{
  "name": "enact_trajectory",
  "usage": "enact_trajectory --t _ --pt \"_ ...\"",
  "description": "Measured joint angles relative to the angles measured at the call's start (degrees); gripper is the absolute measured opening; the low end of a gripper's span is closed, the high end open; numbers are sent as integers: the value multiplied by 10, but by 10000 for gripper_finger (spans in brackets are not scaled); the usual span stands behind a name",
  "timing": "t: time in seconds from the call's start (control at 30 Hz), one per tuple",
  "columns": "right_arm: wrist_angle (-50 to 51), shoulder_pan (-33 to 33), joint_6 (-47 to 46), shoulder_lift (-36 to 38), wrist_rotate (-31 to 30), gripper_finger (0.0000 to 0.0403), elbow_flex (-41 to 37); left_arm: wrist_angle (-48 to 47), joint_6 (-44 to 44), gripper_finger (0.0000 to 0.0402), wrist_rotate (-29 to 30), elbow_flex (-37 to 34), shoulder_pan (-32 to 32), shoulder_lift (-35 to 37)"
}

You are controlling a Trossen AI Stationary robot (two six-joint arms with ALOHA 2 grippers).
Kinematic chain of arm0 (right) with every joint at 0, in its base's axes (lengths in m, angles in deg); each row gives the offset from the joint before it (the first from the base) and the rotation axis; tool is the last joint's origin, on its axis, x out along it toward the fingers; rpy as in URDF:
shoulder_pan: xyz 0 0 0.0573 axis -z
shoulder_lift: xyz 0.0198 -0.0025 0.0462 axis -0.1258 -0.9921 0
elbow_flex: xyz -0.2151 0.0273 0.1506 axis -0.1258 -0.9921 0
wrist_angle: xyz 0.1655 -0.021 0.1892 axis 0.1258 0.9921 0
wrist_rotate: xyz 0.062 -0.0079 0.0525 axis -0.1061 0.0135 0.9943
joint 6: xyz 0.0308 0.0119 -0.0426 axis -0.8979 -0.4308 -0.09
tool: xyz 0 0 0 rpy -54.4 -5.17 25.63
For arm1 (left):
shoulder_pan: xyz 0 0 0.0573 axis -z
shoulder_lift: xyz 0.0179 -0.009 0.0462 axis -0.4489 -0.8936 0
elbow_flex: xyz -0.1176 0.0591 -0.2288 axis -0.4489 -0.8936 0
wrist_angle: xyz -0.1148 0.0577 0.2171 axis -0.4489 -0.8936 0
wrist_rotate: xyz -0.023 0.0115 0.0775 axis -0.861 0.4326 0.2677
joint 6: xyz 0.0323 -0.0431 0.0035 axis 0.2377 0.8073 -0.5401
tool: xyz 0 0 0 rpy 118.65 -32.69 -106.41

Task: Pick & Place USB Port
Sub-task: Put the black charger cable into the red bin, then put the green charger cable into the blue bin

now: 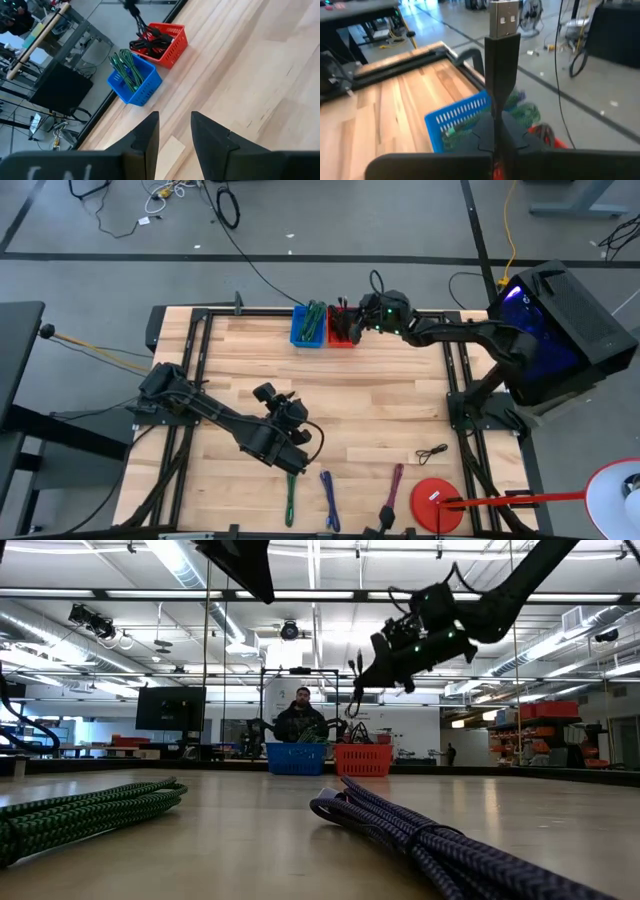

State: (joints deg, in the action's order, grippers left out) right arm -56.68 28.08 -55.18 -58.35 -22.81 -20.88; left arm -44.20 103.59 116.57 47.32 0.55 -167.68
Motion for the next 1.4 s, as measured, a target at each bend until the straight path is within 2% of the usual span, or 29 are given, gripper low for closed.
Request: enact_trajectory --t 0.23,0.77,1.1,1.4 --pt "2 11 -15 -49 7 0 0 0 0 117 8 0 0 0" --pt "12 11 -16 -89 0 6 0 1 0 117 15 0 0 0" --pt "6 11 -41 -89 -4 86 0 4 0 117 14 0 0 0" --pt "2 21 -43 -89 -49 141 0 5 0 117 14 0 0 0"
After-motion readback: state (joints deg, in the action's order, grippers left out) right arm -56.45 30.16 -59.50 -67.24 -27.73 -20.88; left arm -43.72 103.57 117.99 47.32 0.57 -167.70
